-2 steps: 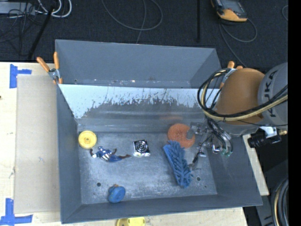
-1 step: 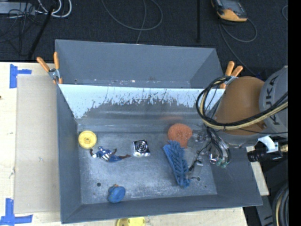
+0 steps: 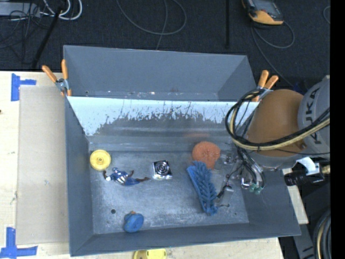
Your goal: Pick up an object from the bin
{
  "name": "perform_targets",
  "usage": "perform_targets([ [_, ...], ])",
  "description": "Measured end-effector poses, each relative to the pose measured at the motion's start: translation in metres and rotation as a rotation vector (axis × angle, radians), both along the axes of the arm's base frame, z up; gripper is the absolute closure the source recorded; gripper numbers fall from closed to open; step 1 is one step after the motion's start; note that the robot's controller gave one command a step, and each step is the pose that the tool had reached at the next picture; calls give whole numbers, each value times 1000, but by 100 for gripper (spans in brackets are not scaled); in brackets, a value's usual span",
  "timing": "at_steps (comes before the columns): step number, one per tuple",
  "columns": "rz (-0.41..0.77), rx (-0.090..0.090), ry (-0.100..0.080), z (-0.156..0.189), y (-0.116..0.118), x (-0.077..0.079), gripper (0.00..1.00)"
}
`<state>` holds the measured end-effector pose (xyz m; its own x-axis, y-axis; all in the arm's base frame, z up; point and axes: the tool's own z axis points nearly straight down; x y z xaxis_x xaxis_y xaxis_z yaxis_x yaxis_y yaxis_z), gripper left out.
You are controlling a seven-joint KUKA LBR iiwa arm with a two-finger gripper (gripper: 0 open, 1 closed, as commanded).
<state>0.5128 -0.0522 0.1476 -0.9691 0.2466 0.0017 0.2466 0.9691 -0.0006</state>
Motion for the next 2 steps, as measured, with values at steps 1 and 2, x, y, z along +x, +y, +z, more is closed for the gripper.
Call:
perform_targets([
  [1, -205, 1, -2, -68, 5, -9, 0],
  [2, -188, 1, -12, -97, 6, -8, 100],
])
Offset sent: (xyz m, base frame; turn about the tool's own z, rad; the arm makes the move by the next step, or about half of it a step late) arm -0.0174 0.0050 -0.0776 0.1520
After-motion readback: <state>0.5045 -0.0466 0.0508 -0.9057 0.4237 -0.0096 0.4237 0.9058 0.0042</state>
